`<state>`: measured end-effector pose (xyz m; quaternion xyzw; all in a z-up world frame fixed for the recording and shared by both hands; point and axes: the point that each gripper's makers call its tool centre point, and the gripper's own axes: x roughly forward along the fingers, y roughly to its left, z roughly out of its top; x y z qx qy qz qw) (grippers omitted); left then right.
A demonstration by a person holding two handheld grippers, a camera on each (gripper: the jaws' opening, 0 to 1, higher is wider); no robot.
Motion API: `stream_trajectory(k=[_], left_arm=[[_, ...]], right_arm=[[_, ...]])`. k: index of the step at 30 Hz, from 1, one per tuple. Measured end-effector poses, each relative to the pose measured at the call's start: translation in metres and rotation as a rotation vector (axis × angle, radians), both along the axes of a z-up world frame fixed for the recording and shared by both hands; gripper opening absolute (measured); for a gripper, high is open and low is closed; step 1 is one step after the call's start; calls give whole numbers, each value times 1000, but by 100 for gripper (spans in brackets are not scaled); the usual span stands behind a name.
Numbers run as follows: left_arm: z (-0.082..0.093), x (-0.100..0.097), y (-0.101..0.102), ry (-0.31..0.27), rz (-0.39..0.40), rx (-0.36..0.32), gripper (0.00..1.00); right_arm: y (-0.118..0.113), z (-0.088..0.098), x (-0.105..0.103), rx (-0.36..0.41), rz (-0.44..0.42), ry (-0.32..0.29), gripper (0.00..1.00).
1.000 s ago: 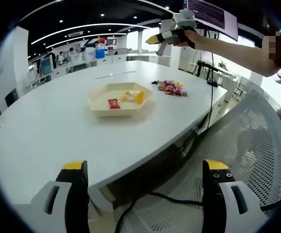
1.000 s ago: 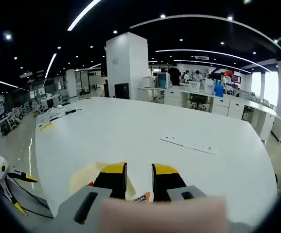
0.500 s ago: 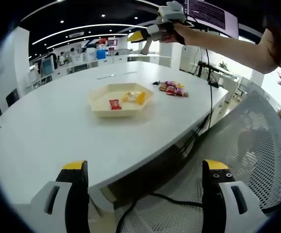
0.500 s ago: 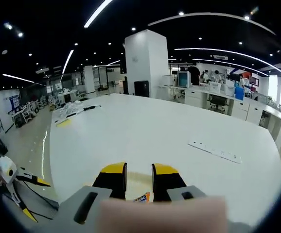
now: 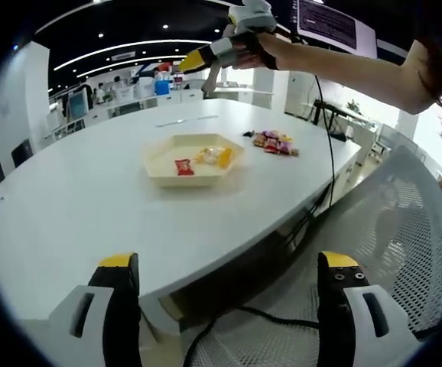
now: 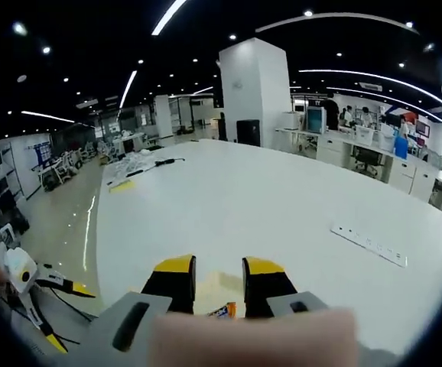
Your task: Place the target food into the container with the food tongs after gripping and lifting it, then release it inside without dropping or visibly crushing the food.
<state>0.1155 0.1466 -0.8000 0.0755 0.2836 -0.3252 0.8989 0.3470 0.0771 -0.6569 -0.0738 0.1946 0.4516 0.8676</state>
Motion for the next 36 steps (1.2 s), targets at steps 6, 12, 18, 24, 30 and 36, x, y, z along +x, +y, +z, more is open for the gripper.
stream_trajectory(k=[6, 12, 18, 24, 30, 36], left_arm=[[0, 0, 0, 4, -1, 0, 93], [-1, 0, 0, 6, 0, 2, 93], [1, 0, -2, -1, -5, -7, 96], [1, -1, -4, 0, -14, -10, 98], [-1, -2, -5, 9, -22, -6, 99], [-1, -3, -5, 12, -28, -5, 99]], right_arm=[[0, 0, 0, -10, 10, -6, 27], [-5, 2, 0, -2, 1, -8, 26], [-14, 8, 1, 13, -16, -13, 27], [-33, 5, -2, 4, -34, -4, 30], [-68, 5, -1, -1, -89, -2, 30], [-110, 4, -3, 2, -162, 0, 30]])
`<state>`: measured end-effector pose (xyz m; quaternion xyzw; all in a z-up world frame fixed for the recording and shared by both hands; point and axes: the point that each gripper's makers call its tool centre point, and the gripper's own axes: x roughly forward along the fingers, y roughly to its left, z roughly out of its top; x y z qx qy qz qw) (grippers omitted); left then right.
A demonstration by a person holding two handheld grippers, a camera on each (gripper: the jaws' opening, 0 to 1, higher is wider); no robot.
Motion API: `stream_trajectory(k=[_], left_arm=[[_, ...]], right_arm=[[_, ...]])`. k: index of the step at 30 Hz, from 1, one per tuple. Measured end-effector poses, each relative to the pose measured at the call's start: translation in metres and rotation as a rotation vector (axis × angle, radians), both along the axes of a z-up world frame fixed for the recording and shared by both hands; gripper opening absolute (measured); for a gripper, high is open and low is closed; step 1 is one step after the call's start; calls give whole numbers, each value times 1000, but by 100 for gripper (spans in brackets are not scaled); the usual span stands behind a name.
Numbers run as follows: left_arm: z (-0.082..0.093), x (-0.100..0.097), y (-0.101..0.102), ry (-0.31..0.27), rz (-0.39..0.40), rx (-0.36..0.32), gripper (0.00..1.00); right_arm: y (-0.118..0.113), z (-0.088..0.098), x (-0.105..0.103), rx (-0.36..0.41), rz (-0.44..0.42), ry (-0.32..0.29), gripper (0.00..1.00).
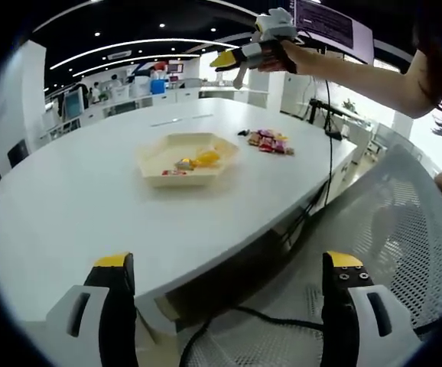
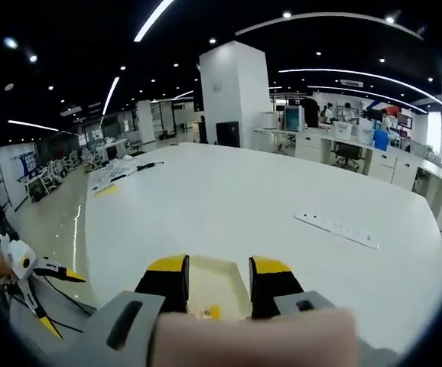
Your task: Place the target food into the container with the food tongs after gripping and lifting it, then release it inside without dropping or visibly crushing the food.
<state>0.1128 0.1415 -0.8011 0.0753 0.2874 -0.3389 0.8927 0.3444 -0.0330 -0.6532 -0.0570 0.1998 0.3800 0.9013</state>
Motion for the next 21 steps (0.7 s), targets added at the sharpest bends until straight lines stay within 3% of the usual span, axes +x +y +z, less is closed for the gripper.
stream_trajectory(k=[4, 12, 21], left_arm=[[9, 2, -5, -45, -13, -40, 99], [6, 1, -6, -35, -27, -21, 100], [6, 1, -6, -36, -30, -20, 100]], right_arm=[[-27, -4, -4, -8, -43, 7, 31], [-85, -28, -17, -16, -150, 52, 31], [-115, -62, -34, -25, -216, 108, 32]])
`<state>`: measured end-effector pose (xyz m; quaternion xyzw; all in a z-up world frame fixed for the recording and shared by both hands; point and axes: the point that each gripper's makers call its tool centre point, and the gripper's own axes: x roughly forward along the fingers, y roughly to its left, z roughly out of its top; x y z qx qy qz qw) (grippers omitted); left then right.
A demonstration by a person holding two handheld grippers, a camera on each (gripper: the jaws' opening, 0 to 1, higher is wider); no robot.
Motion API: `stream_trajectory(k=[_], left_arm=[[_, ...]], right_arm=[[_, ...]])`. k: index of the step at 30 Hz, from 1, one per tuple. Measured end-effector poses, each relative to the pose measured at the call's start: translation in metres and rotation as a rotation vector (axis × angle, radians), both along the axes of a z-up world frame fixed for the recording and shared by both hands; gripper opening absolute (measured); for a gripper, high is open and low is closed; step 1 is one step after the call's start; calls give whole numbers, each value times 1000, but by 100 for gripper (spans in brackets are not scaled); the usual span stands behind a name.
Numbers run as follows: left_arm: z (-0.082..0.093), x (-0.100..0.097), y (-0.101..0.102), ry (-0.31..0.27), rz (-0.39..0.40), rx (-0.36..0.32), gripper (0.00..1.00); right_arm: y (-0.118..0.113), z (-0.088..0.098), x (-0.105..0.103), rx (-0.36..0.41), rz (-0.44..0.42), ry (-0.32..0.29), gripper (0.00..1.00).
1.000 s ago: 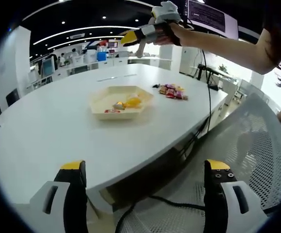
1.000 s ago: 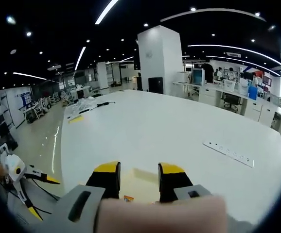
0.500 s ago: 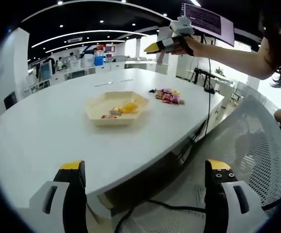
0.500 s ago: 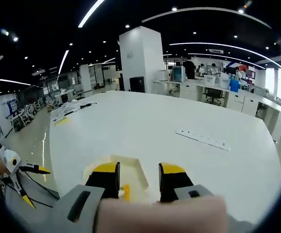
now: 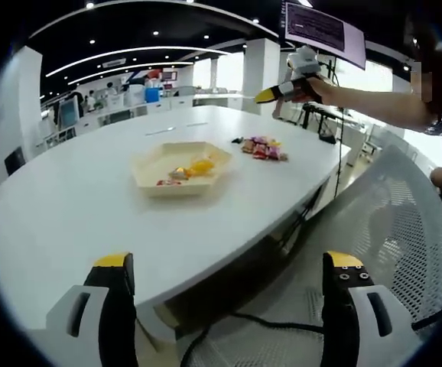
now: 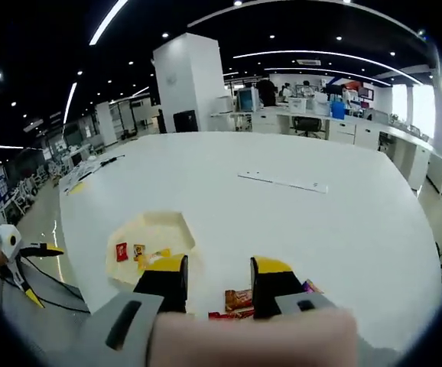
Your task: Place the target food into the container with the food tongs after gripping and lifting it, then release it inside without dropping or visibly crushing the food.
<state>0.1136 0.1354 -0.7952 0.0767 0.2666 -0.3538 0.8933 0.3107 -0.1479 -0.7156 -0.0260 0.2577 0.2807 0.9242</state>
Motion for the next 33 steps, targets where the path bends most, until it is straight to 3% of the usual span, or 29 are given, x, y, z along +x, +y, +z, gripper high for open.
stream_trajectory(k=[9, 11, 17, 33], left_arm=[[-2, 1, 2, 8, 11, 6, 100], [-2, 1, 3, 12, 15, 7, 100], [-3, 1, 4, 12, 23, 12, 100], [-5, 2, 6, 26, 34, 14, 100]], right_arm=[[-25, -42, -16, -22, -44, 64, 32], [-26, -49, -18, -41, -37, 31, 32], [-26, -73, -26, -41, -34, 76, 32], [-29, -92, -21, -65, -46, 61, 32]])
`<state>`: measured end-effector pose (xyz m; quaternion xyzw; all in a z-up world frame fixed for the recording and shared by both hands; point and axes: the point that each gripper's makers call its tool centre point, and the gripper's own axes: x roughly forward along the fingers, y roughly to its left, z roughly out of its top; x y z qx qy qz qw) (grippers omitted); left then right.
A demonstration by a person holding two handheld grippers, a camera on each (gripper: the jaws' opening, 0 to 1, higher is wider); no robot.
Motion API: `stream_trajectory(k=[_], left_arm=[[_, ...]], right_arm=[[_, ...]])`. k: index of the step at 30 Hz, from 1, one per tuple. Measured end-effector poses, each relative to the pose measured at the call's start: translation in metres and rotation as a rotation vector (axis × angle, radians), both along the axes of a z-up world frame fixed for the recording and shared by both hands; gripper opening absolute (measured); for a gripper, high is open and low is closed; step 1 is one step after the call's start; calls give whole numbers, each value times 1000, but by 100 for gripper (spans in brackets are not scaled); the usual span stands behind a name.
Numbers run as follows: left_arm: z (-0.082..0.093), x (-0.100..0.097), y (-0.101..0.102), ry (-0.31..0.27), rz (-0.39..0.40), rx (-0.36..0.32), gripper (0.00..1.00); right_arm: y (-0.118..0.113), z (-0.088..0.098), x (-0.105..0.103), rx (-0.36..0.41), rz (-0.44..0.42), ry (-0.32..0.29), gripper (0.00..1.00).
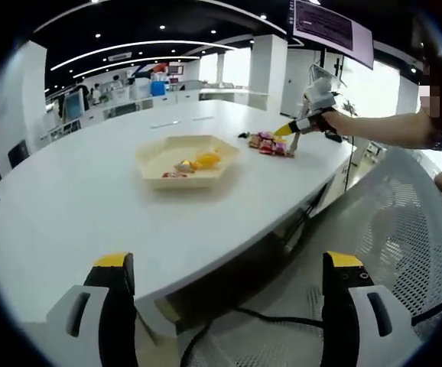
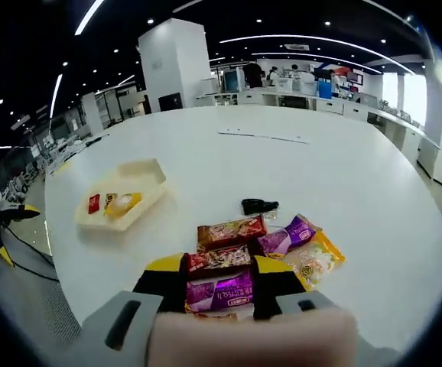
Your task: Place the target food into the container with the food tongs after gripping and lifting it, then release it inside without dropping or visibly crushing the food.
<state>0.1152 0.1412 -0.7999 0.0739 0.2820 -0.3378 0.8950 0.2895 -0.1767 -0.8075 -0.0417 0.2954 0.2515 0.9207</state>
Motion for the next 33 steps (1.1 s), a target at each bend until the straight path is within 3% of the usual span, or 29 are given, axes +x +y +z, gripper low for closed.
stream_trajectory(k=[4, 12, 15, 17, 24, 33], left_arm=[[0, 0, 0, 2, 1, 1, 100], [-1, 0, 1, 6, 5, 1, 100], [-1, 1, 1, 6, 7, 1, 100], [-1, 0, 1, 7, 6, 2, 99], [-2, -1, 1, 12, 1, 1, 99], [-2, -1, 1, 12, 5, 2, 99]], right_arm=[[3, -4, 0, -52, 18, -38, 32], [6, -8, 2, -84, 32, -44, 32], [11, -10, -1, -174, 79, -90, 31], [18, -10, -4, -141, 75, -74, 30], [14, -9, -1, -160, 54, -75, 20], [8, -7, 1, -126, 27, -65, 17]])
